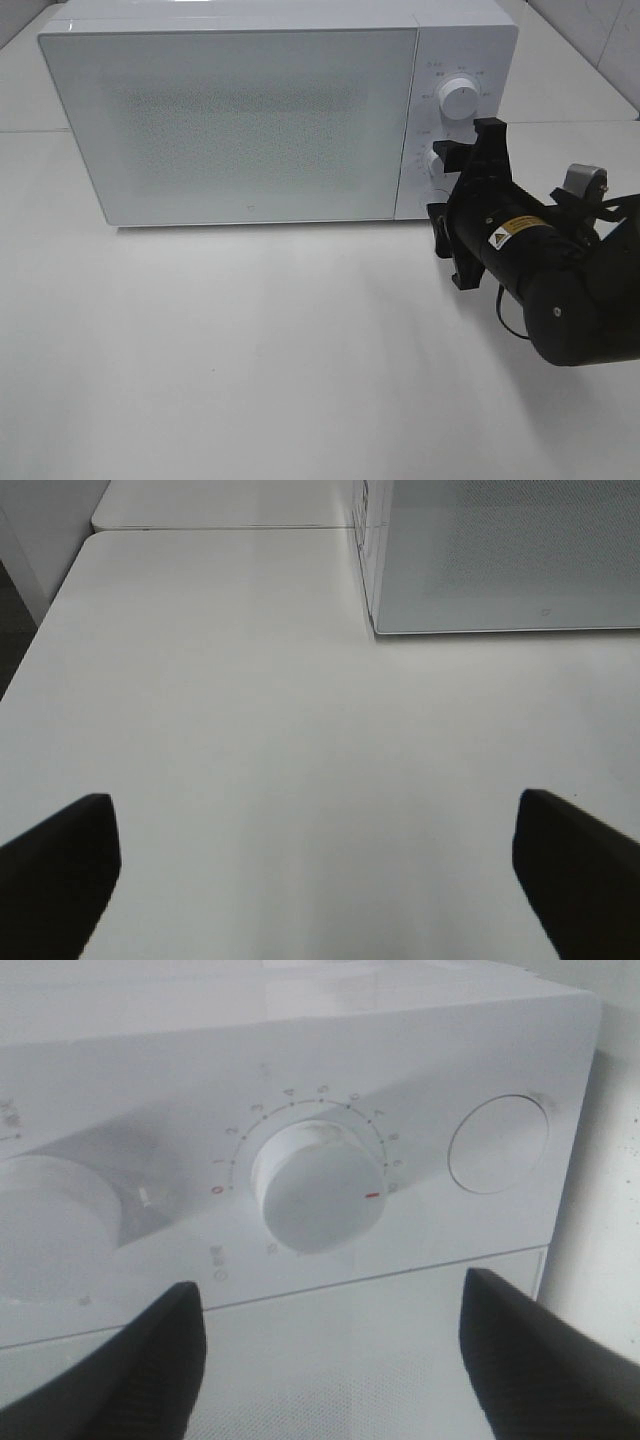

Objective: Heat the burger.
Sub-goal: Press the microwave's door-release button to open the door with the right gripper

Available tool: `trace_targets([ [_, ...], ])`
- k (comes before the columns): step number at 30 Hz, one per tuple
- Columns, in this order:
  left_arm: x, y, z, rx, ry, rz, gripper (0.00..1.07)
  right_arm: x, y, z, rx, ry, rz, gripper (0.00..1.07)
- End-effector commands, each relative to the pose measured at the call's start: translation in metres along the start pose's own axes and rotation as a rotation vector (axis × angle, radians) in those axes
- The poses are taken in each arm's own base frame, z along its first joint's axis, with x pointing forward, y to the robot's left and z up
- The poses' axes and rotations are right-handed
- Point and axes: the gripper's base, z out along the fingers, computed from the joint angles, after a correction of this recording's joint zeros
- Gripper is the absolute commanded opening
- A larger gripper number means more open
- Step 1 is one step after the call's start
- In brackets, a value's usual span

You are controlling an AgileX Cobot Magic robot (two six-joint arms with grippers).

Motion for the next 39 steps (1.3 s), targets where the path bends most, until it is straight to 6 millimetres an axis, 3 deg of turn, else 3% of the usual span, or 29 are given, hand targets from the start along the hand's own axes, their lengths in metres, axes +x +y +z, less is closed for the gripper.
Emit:
trace_targets([
  [1,0.001,0.000,-0.001,-0.002,-0.017,-0.007,1.00,-0.003,0.028,-0.014,-0.231,0.009,-0.036,0.64],
  [12,0.001,0.000,-0.001,-0.002,-0.017,-0.007,1.00,-0.004,0.045,-0.036,-0.099,0.056,-0.145,0.64],
  [19,0.001,0.000,-0.001,-0.002,-0.017,-0.007,1.00,-0.005,0.070,-0.058,-0.034,0.102,-0.408,0.64],
  [25,0.001,0.000,-0.001,-0.002,-0.017,-0.007,1.00,-0.005,0.077,-0.068,-0.005,0.133,-0.515,0.64],
  [33,0.001,0.000,-0.001,-0.002,-0.017,-0.007,1.00,-0.007,0.091,-0.093,0.041,0.237,-0.926,0.64],
  [39,0.001,0.000,-0.001,-0.002,-0.017,-0.007,1.00,-0.004,0.100,-0.098,0.061,0.311,-1.095,0.64],
])
